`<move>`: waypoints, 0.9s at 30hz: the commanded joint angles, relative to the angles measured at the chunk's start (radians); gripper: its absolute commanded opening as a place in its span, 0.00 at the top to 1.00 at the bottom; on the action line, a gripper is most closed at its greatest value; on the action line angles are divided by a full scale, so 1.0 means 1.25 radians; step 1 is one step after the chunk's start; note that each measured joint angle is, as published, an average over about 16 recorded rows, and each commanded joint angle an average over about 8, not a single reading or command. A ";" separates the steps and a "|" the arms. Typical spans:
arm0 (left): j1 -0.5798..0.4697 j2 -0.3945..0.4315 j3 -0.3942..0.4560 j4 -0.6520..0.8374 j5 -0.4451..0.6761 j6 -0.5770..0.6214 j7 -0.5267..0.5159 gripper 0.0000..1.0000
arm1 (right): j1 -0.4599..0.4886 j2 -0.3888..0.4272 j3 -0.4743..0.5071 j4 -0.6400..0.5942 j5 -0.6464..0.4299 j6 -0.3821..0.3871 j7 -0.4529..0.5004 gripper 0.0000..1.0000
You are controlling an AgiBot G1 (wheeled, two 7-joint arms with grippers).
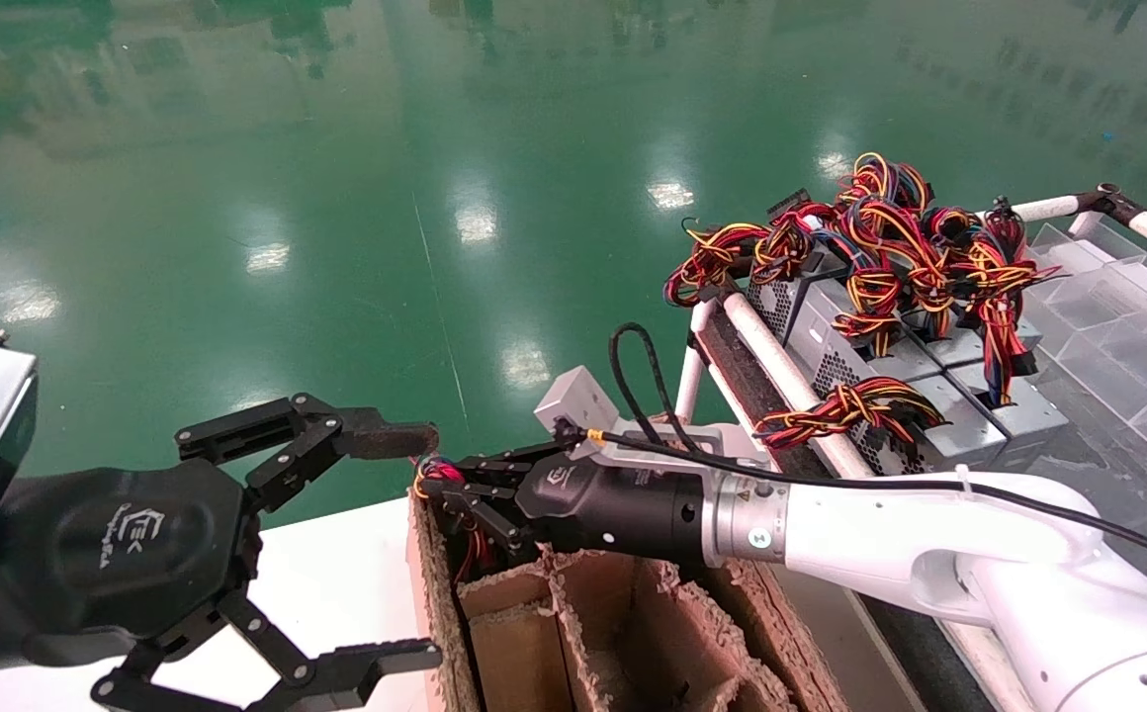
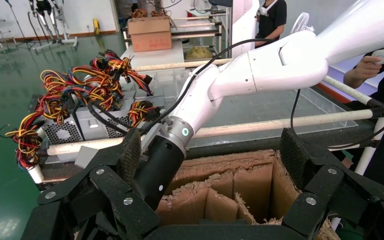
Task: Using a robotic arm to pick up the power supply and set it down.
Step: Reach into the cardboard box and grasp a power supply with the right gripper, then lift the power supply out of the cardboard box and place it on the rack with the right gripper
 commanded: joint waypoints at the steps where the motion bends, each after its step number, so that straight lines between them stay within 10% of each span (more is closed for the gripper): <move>1: 0.000 0.000 0.000 0.000 0.000 0.000 0.000 0.00 | -0.001 0.001 0.002 -0.003 0.006 -0.004 -0.005 1.00; 27: 0.000 0.000 0.001 0.000 -0.001 0.000 0.001 0.00 | 0.013 0.204 0.134 0.231 0.166 -0.046 0.057 1.00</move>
